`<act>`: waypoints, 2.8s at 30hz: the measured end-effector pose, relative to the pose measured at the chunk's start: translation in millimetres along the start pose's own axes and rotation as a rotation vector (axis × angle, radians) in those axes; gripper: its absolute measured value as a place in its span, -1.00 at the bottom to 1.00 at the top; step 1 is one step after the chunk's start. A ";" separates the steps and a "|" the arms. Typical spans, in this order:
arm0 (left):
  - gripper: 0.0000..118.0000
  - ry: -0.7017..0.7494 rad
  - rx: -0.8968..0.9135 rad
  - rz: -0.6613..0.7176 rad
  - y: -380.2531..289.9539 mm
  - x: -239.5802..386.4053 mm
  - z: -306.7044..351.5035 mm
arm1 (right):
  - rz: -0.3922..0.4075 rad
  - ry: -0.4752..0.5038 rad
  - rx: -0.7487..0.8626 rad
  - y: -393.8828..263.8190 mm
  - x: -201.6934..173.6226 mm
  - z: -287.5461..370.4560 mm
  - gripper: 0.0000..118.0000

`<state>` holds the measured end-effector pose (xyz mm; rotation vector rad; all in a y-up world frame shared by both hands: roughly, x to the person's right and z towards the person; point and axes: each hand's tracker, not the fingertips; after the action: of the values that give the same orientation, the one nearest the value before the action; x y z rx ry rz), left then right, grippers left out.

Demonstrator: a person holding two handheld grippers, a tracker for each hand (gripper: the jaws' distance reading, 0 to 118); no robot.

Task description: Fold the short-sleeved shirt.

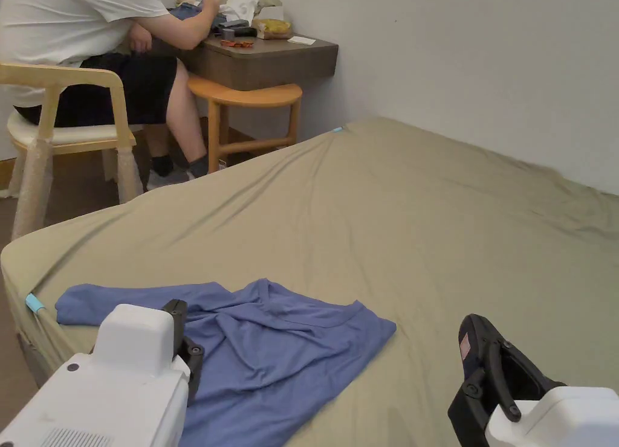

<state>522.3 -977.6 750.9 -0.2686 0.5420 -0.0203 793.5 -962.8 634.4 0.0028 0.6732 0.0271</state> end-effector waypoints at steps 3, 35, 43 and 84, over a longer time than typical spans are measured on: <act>-0.76 -0.141 -0.077 0.044 -7.5 5.8 -34.8 | 0.009 -0.013 -0.021 -4.2 8.0 1.8 -0.98; 0.04 -0.137 -0.507 0.056 -71.1 57.0 -245.0 | -0.014 -0.080 -0.214 -39.0 47.8 -19.2 -0.97; -0.90 -0.116 -0.526 0.194 -60.2 47.2 -248.0 | -0.043 -0.143 -0.237 -39.7 62.1 -10.7 -0.97; -0.91 -1.298 -0.482 -0.312 -102.3 435.1 81.0 | -0.153 -0.875 -0.159 -22.4 146.3 270.5 -0.97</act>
<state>942.1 -1095.3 623.4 -0.7488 -0.8060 -0.0136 1077.0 -979.8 754.4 -0.1810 -0.2067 -0.0664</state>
